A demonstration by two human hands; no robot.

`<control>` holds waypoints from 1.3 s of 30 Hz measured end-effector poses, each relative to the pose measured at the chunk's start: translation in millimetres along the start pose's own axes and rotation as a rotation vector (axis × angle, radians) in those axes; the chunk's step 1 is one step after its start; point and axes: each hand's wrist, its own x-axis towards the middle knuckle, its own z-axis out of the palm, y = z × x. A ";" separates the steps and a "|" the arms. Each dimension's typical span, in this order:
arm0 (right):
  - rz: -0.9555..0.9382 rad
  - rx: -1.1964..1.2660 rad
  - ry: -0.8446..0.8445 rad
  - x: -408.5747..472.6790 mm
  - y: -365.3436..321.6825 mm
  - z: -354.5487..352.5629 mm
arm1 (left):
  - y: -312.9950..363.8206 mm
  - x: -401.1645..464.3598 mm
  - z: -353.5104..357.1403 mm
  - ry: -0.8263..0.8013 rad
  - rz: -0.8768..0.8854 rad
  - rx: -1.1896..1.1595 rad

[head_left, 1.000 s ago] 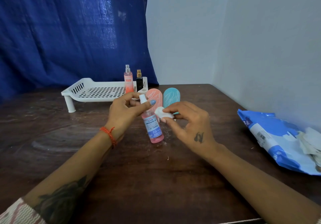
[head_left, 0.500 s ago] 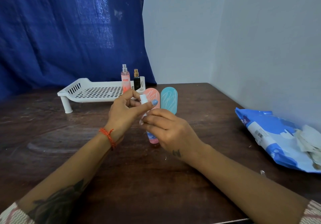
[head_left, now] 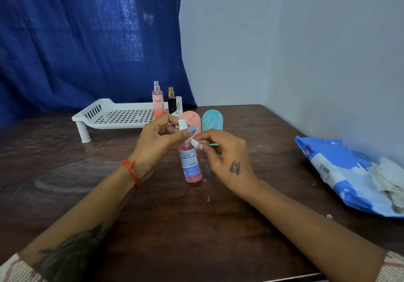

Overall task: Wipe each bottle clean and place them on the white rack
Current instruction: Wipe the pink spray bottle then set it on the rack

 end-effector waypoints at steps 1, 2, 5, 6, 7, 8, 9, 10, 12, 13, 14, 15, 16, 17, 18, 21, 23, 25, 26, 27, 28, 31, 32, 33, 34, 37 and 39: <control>0.041 0.030 -0.016 0.4 -0.3 -0.1 | 0.2 0.0 -1.1 -0.014 -0.003 -0.006; 0.084 0.059 -0.037 0.7 -0.7 -0.1 | 0.6 0.0 -2.0 -0.027 -0.008 -0.013; 0.194 0.141 -0.098 1.5 -0.5 -0.5 | 1.2 0.0 -4.1 -0.072 -0.017 -0.044; 0.220 0.166 -0.116 1.8 -0.4 -0.8 | 1.4 0.1 -4.5 -0.090 -0.018 -0.047; 0.239 0.188 -0.134 2.0 -0.2 -1.1 | 1.0 -0.2 -5.7 -0.109 -0.019 -0.048; 0.256 0.209 -0.150 2.1 -0.3 -1.4 | 1.1 -0.2 -6.4 -0.127 -0.021 -0.052; 0.274 0.229 -0.164 2.3 -0.4 -1.7 | 1.3 -0.3 -7.5 -0.140 -0.023 -0.057; 0.293 0.251 -0.175 2.5 -0.6 -1.6 | 1.6 -0.2 -8.9 -0.149 -0.025 -0.060; 0.323 0.294 -0.189 3.2 -0.6 -0.8 | 2.6 0.3 -11.8 -0.160 -0.028 -0.071; 0.334 0.308 -0.194 3.3 -0.4 -0.3 | 3.1 0.3 -12.9 -0.169 -0.029 -0.077; 0.343 0.318 -0.198 3.3 -0.1 0.3 | 3.5 0.3 -13.6 -0.180 -0.030 -0.081; 0.352 0.328 -0.202 3.1 0.4 0.7 | 3.6 0.4 -13.8 -0.192 -0.035 -0.087; 0.361 0.337 -0.209 3.0 0.9 0.8 | 3.8 0.6 -13.9 -0.202 -0.045 -0.099; 0.369 0.343 -0.219 2.7 1.3 1.2 | 3.7 0.4 -14.3 -0.210 -0.056 -0.111; 0.375 0.345 -0.232 2.2 1.8 1.3 | 3.7 0.3 -14.2 -0.217 -0.065 -0.117; 0.389 0.319 -0.276 0.5 3.7 1.8 | 3.0 0.4 -16.3 -0.219 -0.071 -0.100; 0.382 0.284 -0.240 -0.2 3.2 1.0 | 3.1 0.3 -18.2 -0.222 -0.059 -0.082; 0.351 0.288 -0.112 -0.6 0.9 -0.1 | 4.2 0.7 -18.7 -0.243 -0.040 -0.065; 0.335 0.305 -0.054 -0.5 -0.8 -0.7 | 4.8 0.8 -18.5 -0.257 -0.031 -0.062; 0.320 0.320 -0.023 -0.3 -2.5 -0.7 | 5.4 0.9 -18.1 -0.269 -0.019 -0.064; 0.310 0.324 -0.017 -0.3 -4.1 -0.1 | 5.9 0.9 -17.7 -0.277 -0.005 -0.063; 0.311 0.297 -0.051 -1.2 -4.9 2.5 | 6.6 0.9 -17.7 -0.283 0.025 -0.018; 0.313 0.294 -0.064 -1.3 -4.2 3.0 | 6.4 0.9 -18.0 -0.279 0.032 -0.002; 0.315 0.292 -0.080 -1.5 -3.3 3.5 | 5.8 0.9 -18.1 -0.271 0.038 0.017; 0.315 0.294 -0.096 -1.7 -2.5 3.8 | 4.8 1.2 -18.1 -0.256 0.045 0.041; 0.333 0.294 -0.144 -2.9 0.6 4.0 | 1.3 2.4 -19.0 -0.202 0.080 0.129; 0.349 0.281 -0.190 -4.2 1.8 3.7 | -1.1 2.6 -21.3 -0.175 0.119 0.178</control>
